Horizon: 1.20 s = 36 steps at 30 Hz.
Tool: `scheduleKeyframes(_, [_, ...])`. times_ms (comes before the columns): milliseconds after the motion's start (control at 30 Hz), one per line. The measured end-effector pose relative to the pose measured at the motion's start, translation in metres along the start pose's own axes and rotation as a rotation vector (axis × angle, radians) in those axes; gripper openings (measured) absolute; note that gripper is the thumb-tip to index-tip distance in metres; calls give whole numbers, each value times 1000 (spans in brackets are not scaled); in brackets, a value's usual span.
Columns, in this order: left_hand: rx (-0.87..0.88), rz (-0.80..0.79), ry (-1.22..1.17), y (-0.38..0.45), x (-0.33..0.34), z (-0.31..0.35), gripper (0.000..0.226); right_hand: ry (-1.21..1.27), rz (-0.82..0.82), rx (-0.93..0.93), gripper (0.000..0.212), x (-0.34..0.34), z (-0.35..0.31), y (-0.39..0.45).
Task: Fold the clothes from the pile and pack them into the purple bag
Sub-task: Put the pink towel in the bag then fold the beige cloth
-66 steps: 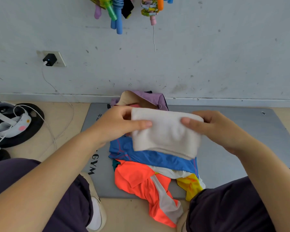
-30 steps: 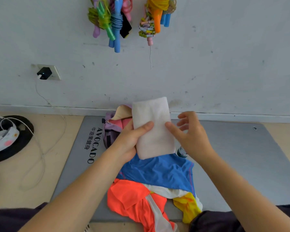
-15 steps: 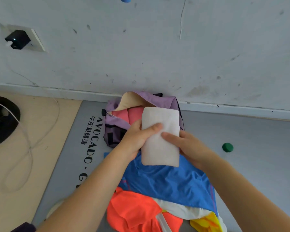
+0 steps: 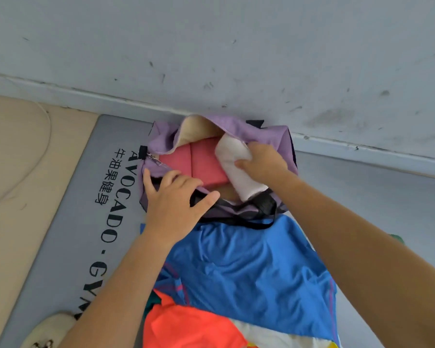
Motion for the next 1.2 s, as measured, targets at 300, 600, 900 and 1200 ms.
scheduleKeyframes(300, [-41, 1, 4, 9, 16, -4, 67, 498, 28, 340, 51, 31, 33, 49])
scheduleKeyframes(600, [-40, -21, 28, 13, 31, -9, 65, 523, -105, 333, 62, 54, 51, 47])
scheduleKeyframes(900, [-35, -18, 69, 16, 22, -11, 81, -301, 80, -221, 83, 7, 50, -18])
scheduleKeyframes(1200, [37, 3, 162, 68, -23, -16, 79, -226, 199, -257, 97, -54, 61, -32])
Point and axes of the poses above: each hand's wrist, its own y-axis towards the middle knuckle, its own x-axis out of the palm, z = x × y, the point moved 2 cm from there along y, towards the middle knuckle, and after that the axes turned 6 degrees about z, right-handed, at the moved point
